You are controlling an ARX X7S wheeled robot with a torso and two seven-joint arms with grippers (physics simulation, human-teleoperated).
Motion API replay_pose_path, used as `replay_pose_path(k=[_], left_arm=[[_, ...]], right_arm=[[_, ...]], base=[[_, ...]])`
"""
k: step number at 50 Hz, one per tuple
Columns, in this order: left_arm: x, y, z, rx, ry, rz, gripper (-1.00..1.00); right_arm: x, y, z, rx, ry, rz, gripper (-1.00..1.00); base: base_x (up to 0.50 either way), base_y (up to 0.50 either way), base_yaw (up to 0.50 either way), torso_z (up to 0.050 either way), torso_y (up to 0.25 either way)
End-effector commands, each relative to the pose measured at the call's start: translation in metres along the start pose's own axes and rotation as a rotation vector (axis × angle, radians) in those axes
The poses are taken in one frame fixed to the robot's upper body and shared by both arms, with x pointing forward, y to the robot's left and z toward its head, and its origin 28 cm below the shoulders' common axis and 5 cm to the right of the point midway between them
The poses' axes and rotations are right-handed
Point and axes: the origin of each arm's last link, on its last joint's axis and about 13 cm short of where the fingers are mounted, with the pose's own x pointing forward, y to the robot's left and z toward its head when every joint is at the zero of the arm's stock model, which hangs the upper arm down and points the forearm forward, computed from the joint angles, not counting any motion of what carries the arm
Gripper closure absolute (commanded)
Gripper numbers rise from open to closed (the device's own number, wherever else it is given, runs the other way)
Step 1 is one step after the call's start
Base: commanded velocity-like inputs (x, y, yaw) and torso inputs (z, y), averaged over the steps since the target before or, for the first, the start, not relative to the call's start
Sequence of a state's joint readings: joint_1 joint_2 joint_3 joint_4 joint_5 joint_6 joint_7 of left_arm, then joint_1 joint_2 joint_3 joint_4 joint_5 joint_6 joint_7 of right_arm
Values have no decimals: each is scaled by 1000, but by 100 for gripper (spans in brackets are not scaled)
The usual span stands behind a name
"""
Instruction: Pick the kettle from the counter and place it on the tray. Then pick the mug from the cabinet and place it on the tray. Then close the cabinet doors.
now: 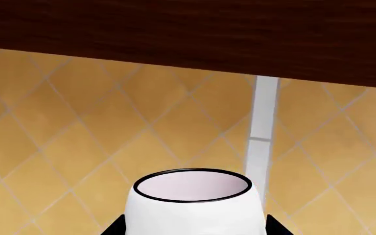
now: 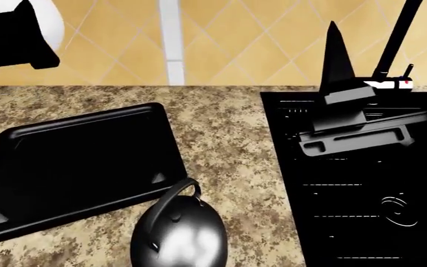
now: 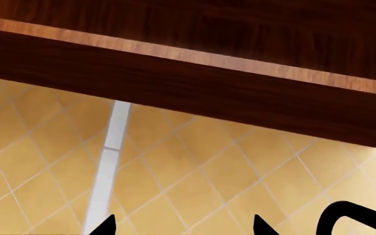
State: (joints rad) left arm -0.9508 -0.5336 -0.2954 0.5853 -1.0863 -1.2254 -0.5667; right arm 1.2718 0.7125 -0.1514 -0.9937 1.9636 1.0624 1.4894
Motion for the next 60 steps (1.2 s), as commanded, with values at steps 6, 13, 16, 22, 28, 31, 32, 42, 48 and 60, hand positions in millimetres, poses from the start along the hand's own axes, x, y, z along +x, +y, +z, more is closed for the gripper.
replay_pose_path(k=[6, 13, 16, 22, 28, 31, 32, 42, 48, 60], left_arm=[[44, 7, -45, 71, 114, 115, 100], [42, 16, -66, 67, 158, 158, 100], [42, 21, -74, 64, 174, 187, 100], [41, 34, -89, 66, 202, 253, 100], [39, 48, -100, 95, 220, 327, 100], [38, 54, -102, 119, 223, 358, 100], [38, 57, -102, 129, 223, 367, 100], [27, 69, -101, 181, 242, 413, 100], [20, 71, -107, 182, 257, 406, 100], [8, 80, -131, 169, 313, 415, 100]], right_arm=[[1, 1, -9, 14, 14, -7, -100], [1, 1, -10, 18, 17, -7, -100], [1, 1, -11, 19, 20, -6, -100], [1, 2, -13, 22, 25, -5, -100], [0, 3, -16, 26, 31, -4, -100], [0, 3, -17, 28, 35, -4, -100], [1, 3, -18, 29, 36, -3, -100], [0, 3, -21, 37, 40, -5, -100], [0, 4, -21, 37, 43, -5, -100], [1, 4, -23, 42, 48, -4, -100]], base=[[0, 0, 0, 0, 0], [0, 0, 0, 0, 1], [0, 0, 0, 0, 0], [0, 0, 0, 3, 0], [0, 0, 0, 0, 2], [0, 0, 0, 0, 0], [0, 0, 0, 0, 0], [0, 0, 0, 0, 0], [0, 0, 0, 0, 2], [0, 0, 0, 0, 0]])
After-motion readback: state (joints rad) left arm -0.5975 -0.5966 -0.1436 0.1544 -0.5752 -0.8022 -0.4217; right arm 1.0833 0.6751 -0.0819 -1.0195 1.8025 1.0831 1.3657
